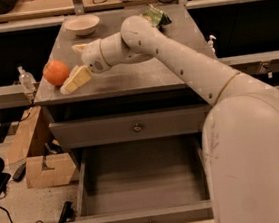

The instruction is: Place orange into middle drawer

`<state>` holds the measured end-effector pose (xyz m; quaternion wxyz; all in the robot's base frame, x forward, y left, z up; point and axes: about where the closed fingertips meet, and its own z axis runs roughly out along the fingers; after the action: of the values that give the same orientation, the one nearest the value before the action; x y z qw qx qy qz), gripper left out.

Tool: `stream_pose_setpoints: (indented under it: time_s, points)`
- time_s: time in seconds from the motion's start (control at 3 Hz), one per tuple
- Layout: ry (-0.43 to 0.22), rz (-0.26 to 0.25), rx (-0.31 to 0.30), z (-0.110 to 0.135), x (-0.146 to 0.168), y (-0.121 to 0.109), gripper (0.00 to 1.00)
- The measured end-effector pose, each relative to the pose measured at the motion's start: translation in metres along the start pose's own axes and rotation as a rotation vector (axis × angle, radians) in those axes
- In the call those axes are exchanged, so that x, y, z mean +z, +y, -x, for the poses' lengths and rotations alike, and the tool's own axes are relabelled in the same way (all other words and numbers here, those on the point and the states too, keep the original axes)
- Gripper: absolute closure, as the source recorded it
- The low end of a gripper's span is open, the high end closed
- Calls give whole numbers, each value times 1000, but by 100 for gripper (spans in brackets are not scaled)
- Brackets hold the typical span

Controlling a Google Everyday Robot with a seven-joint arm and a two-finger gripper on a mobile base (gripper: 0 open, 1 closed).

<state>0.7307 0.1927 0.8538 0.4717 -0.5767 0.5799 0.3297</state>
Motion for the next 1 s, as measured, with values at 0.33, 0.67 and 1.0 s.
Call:
stream_pose_setpoints:
  time_s: [0.33, 0.67, 1.0]
  points:
    - [-7, 33, -13, 8, 19, -3, 0]
    - [14, 49, -12, 12, 33, -3, 18]
    - [47, 67, -5, 13, 46, -1, 41]
